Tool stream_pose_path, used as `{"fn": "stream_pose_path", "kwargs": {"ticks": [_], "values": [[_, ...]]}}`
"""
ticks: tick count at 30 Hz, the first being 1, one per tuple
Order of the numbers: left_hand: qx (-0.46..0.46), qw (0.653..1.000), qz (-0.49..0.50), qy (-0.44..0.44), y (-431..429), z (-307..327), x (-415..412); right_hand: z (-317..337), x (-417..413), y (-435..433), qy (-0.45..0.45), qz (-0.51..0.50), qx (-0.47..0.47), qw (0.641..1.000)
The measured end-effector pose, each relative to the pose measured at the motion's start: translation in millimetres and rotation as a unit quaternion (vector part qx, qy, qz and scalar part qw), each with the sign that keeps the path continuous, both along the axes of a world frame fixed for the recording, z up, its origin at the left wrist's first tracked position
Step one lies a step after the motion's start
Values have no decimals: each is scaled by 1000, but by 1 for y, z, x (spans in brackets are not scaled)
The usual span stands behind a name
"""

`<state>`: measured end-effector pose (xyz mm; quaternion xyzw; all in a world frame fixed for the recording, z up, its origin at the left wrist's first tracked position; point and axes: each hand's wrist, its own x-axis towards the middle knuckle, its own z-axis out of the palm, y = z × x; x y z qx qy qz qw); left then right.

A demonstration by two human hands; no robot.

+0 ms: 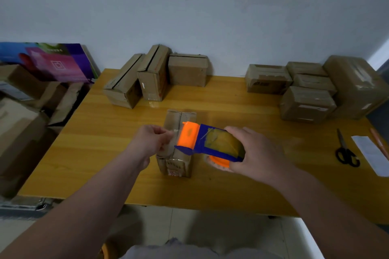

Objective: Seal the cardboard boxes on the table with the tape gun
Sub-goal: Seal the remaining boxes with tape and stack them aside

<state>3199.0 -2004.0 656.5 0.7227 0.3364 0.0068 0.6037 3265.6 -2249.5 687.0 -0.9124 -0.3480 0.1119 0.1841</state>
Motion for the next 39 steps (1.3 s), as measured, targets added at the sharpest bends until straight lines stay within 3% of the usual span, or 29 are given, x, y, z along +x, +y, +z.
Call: {"fn": "stream_pose_path", "kwargs": {"ticks": [3,8,15,24,30,39], "values": [[50,997,55,2,26,-8,-16,-1,6,-16,0,-8,-38,999],[108,992,43,46,33,-30,-33,-15,11,-19,-9,11,-60,998],[144,984,97,46,24,-55,-40,-28,7,-15,-8,16,-81,997],[183,977,94,54,25,-74,-38,-41,7,-13,-15,9,-101,995],[171,980,77,64,22,-83,-35,-52,5,-9,-2,-8,-120,993],[14,997,62,48,22,-98,-35,-65,-2,2,-1,-33,-140,990]]}}
